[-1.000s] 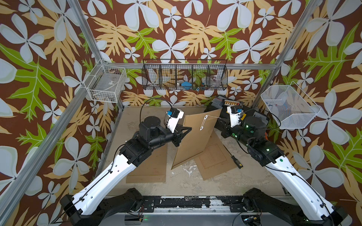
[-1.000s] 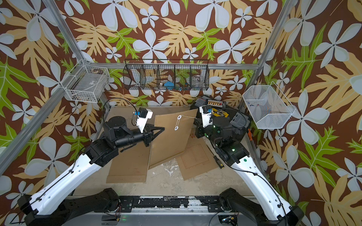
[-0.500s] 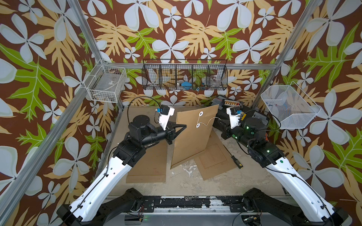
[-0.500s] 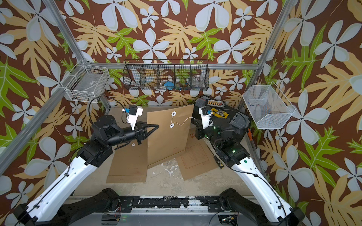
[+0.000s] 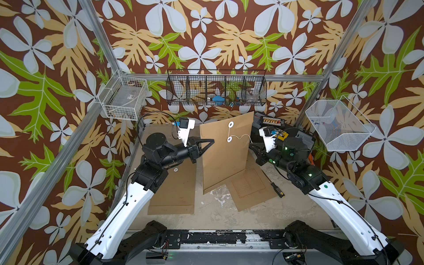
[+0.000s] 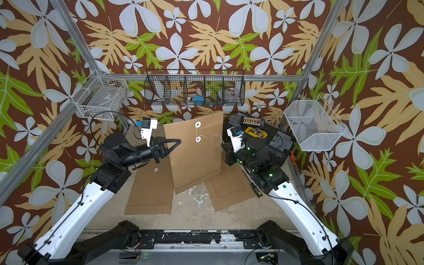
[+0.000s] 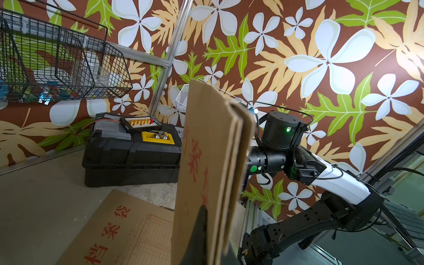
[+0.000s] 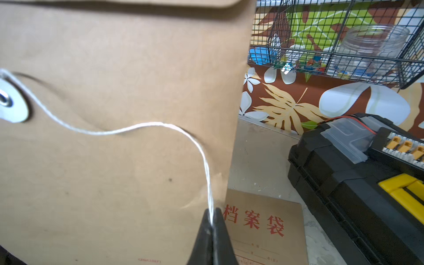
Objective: Open the file bag
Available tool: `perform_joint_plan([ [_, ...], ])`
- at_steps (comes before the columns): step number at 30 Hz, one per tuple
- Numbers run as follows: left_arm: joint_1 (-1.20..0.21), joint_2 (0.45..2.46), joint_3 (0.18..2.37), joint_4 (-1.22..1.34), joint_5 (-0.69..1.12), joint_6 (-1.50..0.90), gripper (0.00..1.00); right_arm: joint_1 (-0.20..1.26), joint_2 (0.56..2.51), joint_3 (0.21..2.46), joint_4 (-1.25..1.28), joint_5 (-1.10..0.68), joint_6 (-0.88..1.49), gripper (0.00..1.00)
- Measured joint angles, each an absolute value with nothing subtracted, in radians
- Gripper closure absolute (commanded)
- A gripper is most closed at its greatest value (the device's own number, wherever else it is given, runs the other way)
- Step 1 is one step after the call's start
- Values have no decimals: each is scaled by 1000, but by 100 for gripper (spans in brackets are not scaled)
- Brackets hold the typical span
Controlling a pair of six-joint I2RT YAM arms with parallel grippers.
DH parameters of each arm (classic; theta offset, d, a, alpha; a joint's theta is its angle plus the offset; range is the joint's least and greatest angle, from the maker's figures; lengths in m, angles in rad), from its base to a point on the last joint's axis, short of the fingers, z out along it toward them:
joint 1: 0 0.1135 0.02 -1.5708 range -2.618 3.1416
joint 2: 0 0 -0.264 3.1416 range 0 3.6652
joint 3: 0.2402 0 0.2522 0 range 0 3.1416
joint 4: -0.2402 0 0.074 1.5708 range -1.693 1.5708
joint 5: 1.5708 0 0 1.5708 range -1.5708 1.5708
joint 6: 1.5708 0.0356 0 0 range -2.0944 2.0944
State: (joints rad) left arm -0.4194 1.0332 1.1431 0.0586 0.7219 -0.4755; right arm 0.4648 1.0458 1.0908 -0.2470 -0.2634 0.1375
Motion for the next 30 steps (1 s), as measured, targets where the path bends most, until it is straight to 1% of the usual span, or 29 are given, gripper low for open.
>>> perform_joint_plan([
  [9, -383, 1075, 1139, 204, 792, -601, 100, 465, 1068, 1091, -246, -339, 126, 100],
  [14, -374, 1100, 1151, 268, 801, -656, 100, 465, 1089, 1097, -248, -367, 115, 100],
  [30, -319, 1131, 1188, 375, 841, -730, 100, 482, 1119, 1101, -284, -396, 75, 100],
])
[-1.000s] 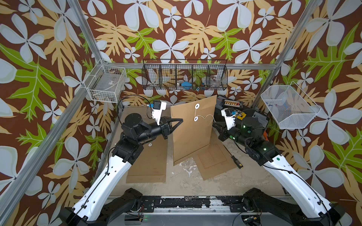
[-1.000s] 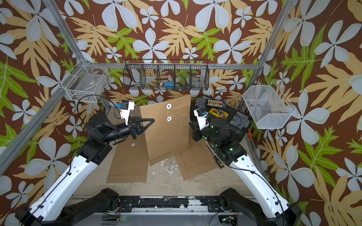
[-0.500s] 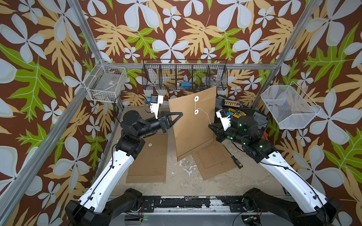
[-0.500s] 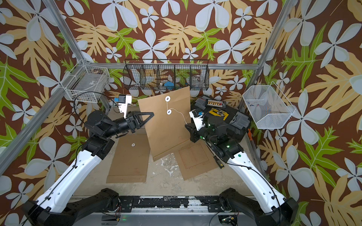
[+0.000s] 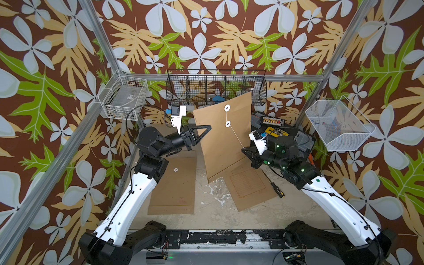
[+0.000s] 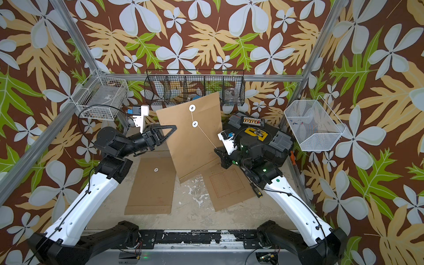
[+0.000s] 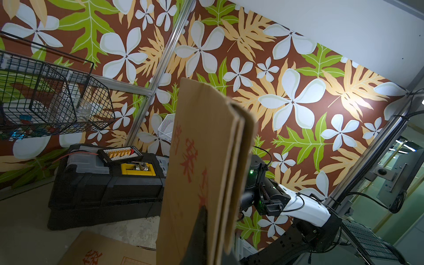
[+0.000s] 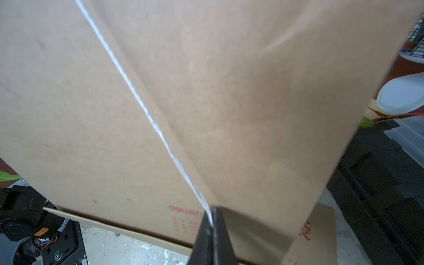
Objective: Open the file bag
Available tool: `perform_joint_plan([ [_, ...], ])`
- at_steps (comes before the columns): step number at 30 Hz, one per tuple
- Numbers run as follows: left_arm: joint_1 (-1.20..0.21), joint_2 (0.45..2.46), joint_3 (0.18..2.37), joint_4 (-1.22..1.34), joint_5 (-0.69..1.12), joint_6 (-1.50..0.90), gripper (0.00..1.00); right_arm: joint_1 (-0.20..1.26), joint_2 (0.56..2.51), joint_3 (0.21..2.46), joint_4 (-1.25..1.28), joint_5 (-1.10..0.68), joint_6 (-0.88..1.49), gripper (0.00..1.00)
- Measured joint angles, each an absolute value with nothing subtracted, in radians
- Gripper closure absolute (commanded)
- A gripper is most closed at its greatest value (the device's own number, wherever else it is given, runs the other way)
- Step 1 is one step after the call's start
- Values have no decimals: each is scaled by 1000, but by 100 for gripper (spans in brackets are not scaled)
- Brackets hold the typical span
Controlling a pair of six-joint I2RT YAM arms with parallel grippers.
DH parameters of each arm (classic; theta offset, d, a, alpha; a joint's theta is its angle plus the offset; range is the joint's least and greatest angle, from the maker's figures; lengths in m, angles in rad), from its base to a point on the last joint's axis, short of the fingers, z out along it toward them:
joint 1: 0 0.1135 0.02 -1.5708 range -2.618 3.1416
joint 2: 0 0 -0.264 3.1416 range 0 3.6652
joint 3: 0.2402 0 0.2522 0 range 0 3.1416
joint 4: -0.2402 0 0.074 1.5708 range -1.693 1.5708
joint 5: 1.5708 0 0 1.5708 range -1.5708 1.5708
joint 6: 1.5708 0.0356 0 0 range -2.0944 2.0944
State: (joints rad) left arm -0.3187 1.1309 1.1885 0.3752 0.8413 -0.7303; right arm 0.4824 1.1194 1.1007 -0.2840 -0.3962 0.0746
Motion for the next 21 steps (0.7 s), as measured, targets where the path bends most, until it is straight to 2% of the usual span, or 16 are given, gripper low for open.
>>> perform_joint_plan([
  [14, -299, 1107, 1160, 398, 842, -737, 100, 582, 1173, 1121, -337, -448, 17, 100],
  [21, -301, 1058, 1136, 310, 734, -672, 100, 641, 1185, 1128, -339, -452, -2, 100],
])
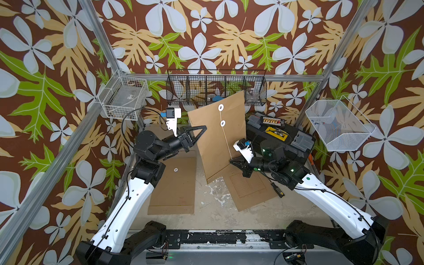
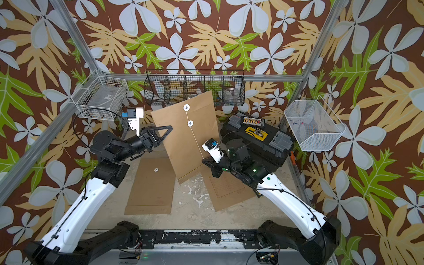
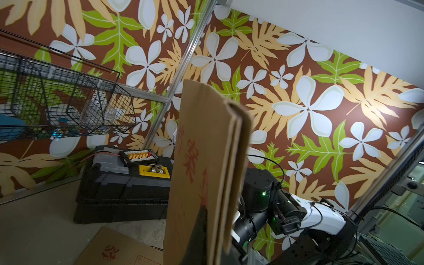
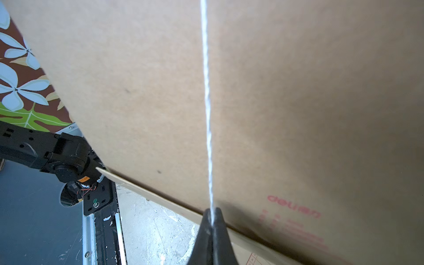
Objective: Open the file bag
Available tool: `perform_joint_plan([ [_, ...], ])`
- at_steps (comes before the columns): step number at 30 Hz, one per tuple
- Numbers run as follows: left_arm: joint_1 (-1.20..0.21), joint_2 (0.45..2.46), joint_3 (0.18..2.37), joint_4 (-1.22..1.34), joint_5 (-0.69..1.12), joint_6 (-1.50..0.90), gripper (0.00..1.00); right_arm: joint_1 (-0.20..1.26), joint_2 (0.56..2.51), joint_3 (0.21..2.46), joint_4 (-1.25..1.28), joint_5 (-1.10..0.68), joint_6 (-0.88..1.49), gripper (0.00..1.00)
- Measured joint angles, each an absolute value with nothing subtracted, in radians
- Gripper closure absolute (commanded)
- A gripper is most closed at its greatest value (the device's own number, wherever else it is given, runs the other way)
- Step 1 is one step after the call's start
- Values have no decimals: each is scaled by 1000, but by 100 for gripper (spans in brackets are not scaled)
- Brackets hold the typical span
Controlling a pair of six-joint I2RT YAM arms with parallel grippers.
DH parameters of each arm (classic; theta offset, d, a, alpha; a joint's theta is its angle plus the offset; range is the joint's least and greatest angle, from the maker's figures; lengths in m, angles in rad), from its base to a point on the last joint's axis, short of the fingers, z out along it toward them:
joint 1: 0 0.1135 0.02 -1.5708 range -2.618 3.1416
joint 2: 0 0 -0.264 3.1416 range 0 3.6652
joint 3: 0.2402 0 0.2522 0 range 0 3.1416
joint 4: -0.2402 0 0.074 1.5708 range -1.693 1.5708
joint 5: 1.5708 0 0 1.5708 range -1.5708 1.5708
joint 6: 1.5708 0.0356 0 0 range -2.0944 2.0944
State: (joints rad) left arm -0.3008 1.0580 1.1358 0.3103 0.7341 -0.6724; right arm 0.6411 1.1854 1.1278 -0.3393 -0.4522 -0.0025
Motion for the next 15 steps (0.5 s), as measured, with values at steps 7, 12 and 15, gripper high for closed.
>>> perform_joint_plan([
  [7, -443, 986, 1105, 184, 418, -507, 100, 650, 1199, 1138, -231, -471, 103, 100],
  [12, -503, 985, 1074, 134, 224, -430, 100, 680, 1230, 1163, -181, -511, 152, 100],
  [15, -514, 989, 1062, 130, 142, -394, 100, 709, 1237, 1164, -160, -545, 155, 100],
])
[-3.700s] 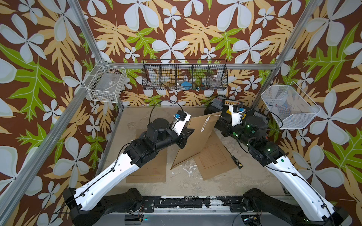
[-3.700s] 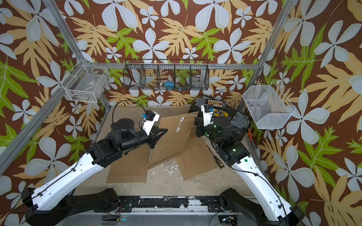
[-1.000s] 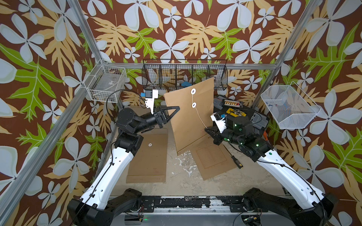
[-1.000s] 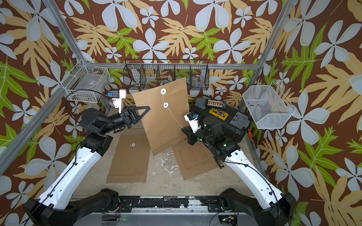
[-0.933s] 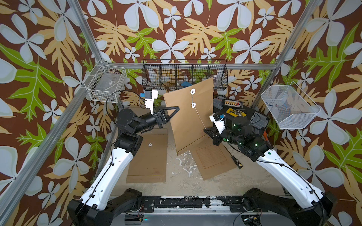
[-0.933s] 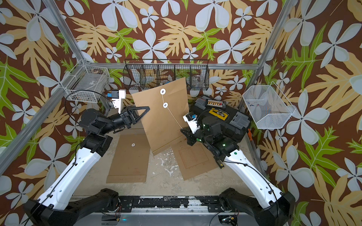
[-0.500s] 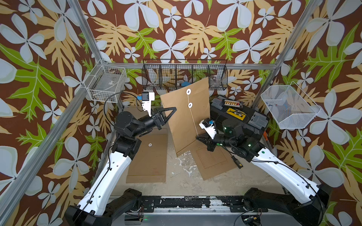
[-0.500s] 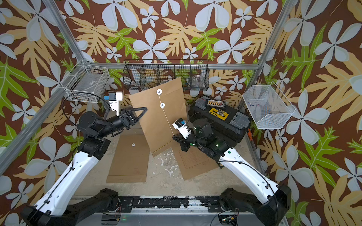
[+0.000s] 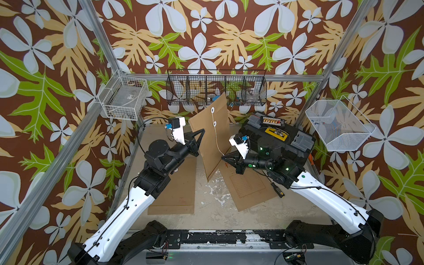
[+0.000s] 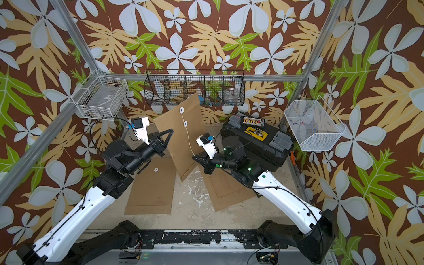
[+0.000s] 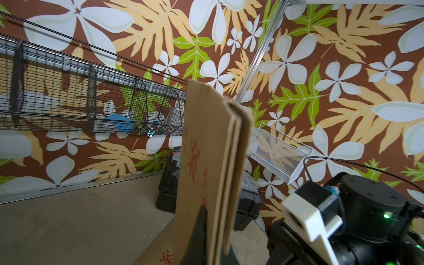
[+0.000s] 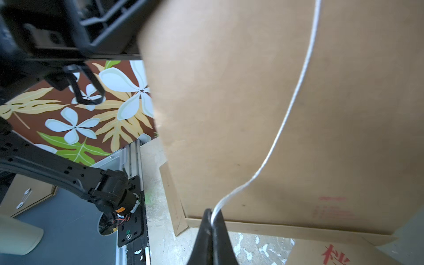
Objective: Open the file bag
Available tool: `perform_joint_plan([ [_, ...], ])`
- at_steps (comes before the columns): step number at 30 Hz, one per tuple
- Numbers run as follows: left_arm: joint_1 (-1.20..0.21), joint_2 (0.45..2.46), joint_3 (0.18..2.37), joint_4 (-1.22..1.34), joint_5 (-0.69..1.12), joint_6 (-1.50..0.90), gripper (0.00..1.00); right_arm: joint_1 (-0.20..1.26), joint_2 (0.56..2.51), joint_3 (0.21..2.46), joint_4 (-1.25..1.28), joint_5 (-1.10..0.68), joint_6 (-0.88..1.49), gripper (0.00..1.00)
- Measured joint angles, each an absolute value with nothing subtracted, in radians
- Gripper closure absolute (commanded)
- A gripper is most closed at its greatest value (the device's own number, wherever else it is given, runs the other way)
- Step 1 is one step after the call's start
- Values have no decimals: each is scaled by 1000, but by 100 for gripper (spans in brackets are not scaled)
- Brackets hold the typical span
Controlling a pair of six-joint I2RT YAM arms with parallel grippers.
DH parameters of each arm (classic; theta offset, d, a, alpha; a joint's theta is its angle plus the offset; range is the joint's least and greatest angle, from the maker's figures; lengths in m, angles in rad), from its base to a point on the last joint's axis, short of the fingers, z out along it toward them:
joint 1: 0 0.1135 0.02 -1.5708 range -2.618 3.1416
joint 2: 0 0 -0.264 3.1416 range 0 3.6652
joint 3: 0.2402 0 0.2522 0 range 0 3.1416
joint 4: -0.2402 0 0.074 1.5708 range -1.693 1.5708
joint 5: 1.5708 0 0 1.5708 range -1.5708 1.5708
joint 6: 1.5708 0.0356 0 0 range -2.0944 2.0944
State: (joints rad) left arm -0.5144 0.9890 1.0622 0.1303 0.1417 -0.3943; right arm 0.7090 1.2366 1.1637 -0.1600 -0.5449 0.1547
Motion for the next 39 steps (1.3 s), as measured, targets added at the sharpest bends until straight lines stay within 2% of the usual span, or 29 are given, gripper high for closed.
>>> perform_joint_plan([
  [10, -519, 1010, 1057, 95, 2, -315, 100, 821, 1259, 1198, -144, -637, 127, 100],
  [21, -520, 991, 1047, 61, -45, -282, 100, 847, 1275, 1217, -160, -639, 100, 100],
  [32, -520, 992, 1046, -1, -59, -246, 100, 847, 1180, 1232, -229, -397, 38, 100],
  [39, -520, 978, 1070, -39, 32, -261, 100, 842, 1122, 1234, -292, -157, -15, 100],
])
